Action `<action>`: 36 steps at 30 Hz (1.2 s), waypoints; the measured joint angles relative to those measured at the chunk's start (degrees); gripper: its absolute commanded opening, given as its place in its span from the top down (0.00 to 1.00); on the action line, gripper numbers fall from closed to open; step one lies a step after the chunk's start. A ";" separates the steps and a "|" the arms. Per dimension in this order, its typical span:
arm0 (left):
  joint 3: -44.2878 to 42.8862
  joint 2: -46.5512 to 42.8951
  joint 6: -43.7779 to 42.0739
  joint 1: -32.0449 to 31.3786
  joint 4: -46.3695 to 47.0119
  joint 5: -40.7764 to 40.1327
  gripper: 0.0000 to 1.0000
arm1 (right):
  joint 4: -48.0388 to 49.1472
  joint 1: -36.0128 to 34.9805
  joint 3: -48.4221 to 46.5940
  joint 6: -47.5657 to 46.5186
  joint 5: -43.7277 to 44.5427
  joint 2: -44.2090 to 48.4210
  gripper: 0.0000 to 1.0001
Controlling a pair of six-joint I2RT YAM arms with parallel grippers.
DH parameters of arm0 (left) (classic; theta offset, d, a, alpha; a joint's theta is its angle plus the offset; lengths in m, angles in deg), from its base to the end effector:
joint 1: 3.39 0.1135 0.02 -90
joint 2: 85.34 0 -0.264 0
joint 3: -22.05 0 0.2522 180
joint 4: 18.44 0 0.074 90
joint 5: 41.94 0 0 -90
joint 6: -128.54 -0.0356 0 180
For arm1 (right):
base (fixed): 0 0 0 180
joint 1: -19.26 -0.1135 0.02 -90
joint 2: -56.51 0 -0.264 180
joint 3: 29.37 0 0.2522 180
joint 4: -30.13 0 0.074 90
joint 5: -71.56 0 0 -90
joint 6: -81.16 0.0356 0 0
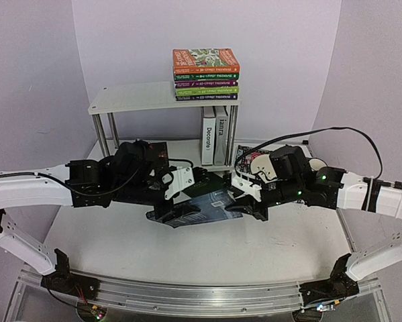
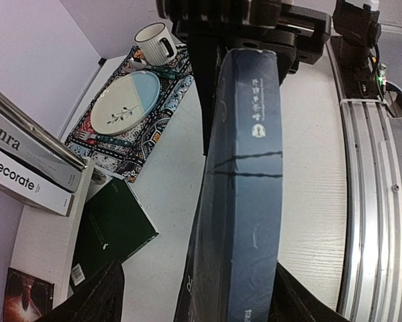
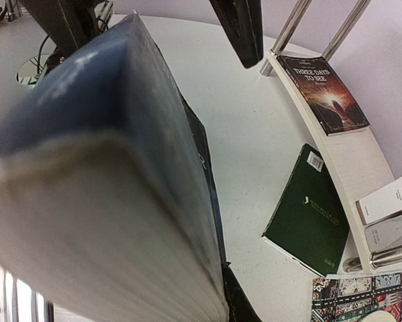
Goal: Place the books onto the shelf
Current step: Pass from the right arm to the left, then place the book in the book pile on the shelf.
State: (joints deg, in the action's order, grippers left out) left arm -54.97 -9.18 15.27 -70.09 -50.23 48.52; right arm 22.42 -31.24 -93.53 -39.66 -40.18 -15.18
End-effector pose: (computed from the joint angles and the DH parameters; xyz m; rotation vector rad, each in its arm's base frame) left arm 0.1196 -0.2784 0.3173 1.5197 1.5136 -0.4576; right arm 0.1745 0.2325 0.3029 -1.4021 1.2186 0.5877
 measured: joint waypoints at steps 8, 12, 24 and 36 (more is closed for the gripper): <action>-0.11 1.24 -1.01 -0.04 -0.22 0.22 0.74 | -0.13 0.03 -0.30 -0.57 -0.10 -0.45 1.00; -0.48 2.00 -1.37 -0.10 -0.88 0.86 1.00 | -0.36 0.19 -0.81 -0.64 0.14 -0.96 0.71; -1.09 5.99 -8.44 -0.22 -6.59 -16.90 1.00 | 6.52 0.22 -0.61 2.74 2.70 -1.77 0.02; -0.68 14.27 -22.97 2.24 -3.54 -35.60 1.00 | 12.20 0.22 12.77 10.19 6.85 4.49 0.02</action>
State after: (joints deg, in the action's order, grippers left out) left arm -55.65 5.09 -7.70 -67.85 -53.77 12.92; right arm 34.62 -31.02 -80.76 -29.47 -33.33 -10.69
